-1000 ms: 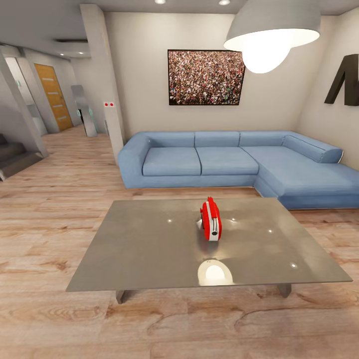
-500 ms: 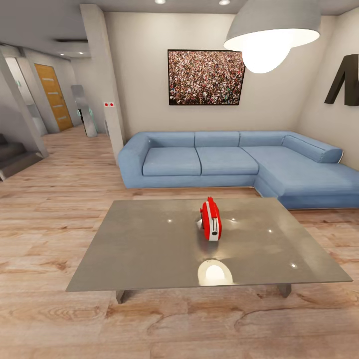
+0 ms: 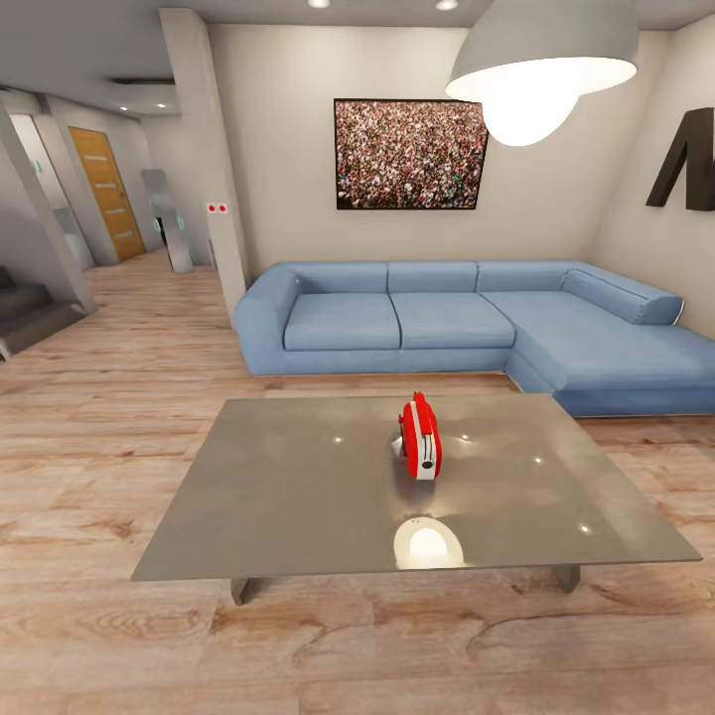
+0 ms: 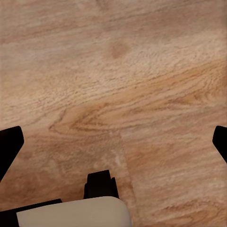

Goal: Turn on the radio receiver that's on the table in the living room.

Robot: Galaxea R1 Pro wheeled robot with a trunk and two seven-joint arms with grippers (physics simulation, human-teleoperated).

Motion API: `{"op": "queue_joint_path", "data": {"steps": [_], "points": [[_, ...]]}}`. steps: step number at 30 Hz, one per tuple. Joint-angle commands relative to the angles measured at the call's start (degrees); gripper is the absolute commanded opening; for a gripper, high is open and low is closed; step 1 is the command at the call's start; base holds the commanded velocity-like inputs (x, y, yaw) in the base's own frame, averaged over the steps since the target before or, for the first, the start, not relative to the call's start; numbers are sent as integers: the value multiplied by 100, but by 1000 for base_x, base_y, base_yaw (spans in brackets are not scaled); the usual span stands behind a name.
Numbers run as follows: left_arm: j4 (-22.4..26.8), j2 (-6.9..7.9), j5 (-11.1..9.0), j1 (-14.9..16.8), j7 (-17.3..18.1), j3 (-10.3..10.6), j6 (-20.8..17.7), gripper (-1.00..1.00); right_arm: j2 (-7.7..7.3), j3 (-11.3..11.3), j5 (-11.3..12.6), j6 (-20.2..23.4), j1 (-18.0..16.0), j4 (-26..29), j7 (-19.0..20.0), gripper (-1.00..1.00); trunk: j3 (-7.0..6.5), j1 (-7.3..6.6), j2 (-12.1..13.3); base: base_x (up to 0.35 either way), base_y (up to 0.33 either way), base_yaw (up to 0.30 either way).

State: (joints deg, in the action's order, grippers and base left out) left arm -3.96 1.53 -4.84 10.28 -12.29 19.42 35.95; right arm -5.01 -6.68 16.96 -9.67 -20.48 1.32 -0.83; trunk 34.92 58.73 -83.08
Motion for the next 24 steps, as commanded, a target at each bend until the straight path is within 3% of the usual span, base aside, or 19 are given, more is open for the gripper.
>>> {"op": "queue_joint_path", "data": {"steps": [1,24], "points": [[0,1,0,0,0,0,0,100,0,0,0,0,0,0,1,100,0,0,0,0,0,0],[0,-1,0,0,-1,0,0,100,0,0,0,0,0,0,1,100,0,0,0,0,0,0]]}}
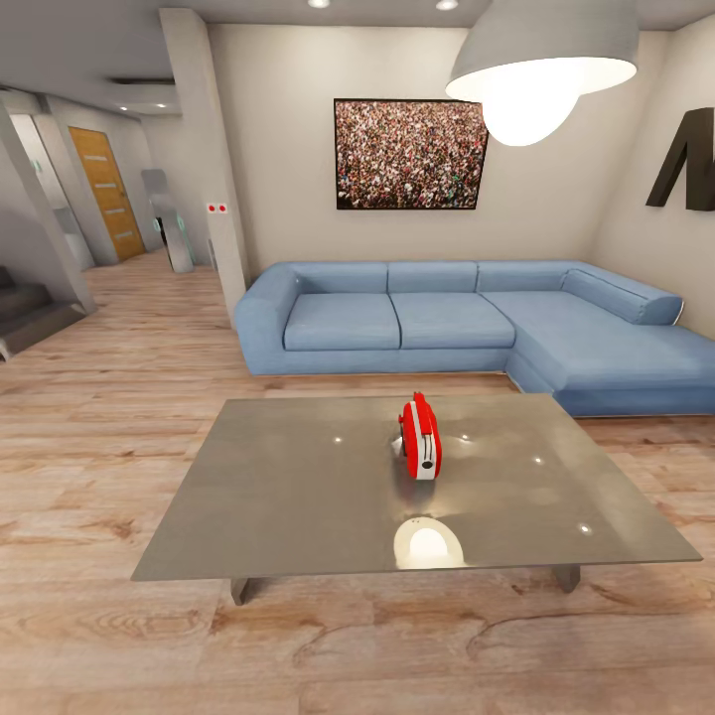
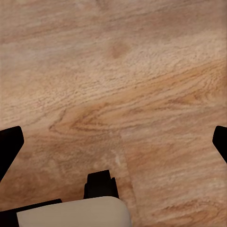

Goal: Turn on the radio receiver that's on the table in the living room.

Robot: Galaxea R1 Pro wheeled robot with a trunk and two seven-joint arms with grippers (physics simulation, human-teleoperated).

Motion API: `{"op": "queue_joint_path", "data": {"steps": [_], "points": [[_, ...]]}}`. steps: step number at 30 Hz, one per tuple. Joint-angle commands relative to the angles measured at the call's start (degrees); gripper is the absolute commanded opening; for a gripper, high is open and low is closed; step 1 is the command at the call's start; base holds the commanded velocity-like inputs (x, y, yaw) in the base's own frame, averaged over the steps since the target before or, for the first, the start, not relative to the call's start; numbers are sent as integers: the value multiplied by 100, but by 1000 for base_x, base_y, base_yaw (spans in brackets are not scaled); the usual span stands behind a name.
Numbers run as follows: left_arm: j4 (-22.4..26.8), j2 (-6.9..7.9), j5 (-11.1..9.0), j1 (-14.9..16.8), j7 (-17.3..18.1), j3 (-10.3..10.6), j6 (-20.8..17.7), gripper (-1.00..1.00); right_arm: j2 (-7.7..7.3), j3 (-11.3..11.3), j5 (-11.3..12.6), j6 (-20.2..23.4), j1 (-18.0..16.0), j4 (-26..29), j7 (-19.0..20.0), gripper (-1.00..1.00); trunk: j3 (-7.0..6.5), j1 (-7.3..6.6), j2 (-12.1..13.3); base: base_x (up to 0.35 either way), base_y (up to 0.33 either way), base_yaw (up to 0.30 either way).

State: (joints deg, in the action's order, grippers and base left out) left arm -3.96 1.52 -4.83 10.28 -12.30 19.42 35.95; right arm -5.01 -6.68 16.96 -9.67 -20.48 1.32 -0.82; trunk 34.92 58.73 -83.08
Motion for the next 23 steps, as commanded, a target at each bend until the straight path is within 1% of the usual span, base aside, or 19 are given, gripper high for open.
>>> {"op": "queue_joint_path", "data": {"steps": [1,23], "points": [[0,-1,0,0,1,0,0,100,0,0,0,0,0,0,1,100,0,0,0,0,0,0],[0,-1,0,0,4,0,0,100,0,0,0,0,0,0,-3,100,0,0,0,0,0,0]]}}
